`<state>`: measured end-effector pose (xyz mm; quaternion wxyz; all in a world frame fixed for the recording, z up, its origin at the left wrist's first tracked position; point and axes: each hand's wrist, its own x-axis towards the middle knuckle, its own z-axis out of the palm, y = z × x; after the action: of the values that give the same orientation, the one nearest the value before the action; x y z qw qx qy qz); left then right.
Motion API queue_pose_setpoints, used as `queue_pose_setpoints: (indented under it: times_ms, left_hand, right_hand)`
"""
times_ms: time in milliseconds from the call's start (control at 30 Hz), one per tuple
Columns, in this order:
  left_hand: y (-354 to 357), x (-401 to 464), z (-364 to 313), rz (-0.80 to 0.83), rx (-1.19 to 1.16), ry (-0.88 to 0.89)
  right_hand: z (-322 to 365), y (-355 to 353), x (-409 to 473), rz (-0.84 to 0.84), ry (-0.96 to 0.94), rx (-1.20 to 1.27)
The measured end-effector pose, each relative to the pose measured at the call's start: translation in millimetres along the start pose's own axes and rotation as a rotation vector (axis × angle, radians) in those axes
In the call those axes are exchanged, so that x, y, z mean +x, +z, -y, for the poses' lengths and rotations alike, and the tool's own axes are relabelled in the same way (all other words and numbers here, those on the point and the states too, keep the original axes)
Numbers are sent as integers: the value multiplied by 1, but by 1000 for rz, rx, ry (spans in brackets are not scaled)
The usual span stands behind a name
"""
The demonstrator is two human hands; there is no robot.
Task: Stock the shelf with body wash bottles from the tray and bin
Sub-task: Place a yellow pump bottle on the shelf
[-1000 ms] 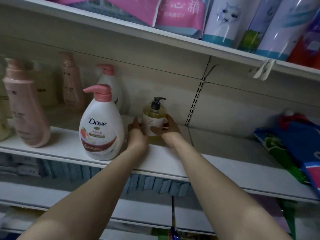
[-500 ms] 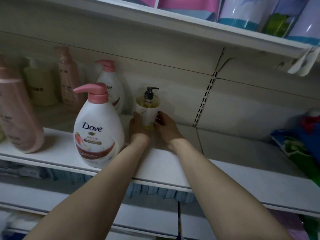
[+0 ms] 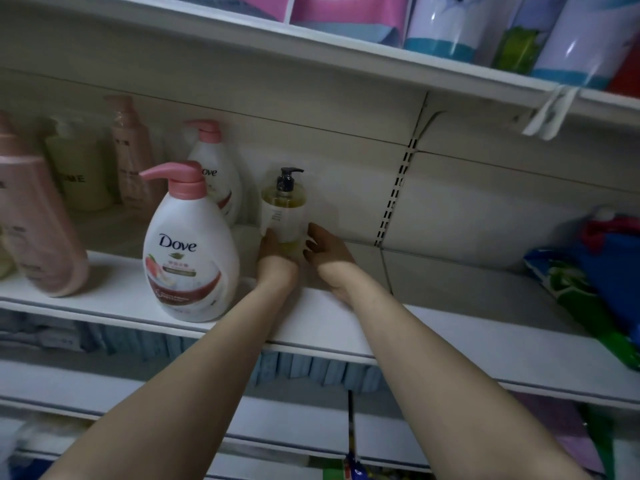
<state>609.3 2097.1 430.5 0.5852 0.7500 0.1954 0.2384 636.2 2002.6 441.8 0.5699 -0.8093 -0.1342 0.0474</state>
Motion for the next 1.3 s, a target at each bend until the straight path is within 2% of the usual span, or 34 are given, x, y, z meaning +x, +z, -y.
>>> queue_pose_setpoints:
  times_ms: [33, 67, 100, 167, 267, 400, 500, 633, 800, 1000, 1200, 1300]
  left_hand:
    - [-3, -7, -2, 25, 41, -3]
    - [-4, -11, 4, 94, 108, 63]
    - [-9, -22, 0, 173, 137, 50]
    - [-18, -40, -1, 232, 76, -7]
    - [-26, -67, -9, 203, 54, 48]
    - [-33, -107, -14, 226, -112, 93]
    - [-35, -142, -10, 248, -135, 141]
    - [-33, -188, 8, 296, -199, 155]
    - [-32, -239, 51, 342, -154, 141]
    - [-34, -291, 122, 402, -29, 30]
    - [-44, -346, 211, 509, 87, -142]
    - [-53, -371, 255, 585, 160, -285]
  right_hand:
    - [1, -4, -7, -16, 12, -5]
    - [1, -8, -15, -38, 26, 4]
    - [0, -12, -23, -55, 33, 16]
    - [0, -22, -42, -66, 31, 40]
    - [1, -39, -77, -53, 33, 9]
    - [1, -57, -129, -65, 34, 58]
    - [-7, -68, -170, -90, 14, 69]
    - [-31, -78, -218, -143, 9, 88]
    - [-64, -78, -266, -189, 31, 136]
    - [-128, -50, -312, -140, 161, 181]
    - [-224, -2, -362, -76, 401, 214]
    - [-268, 20, -384, -18, 536, 223]
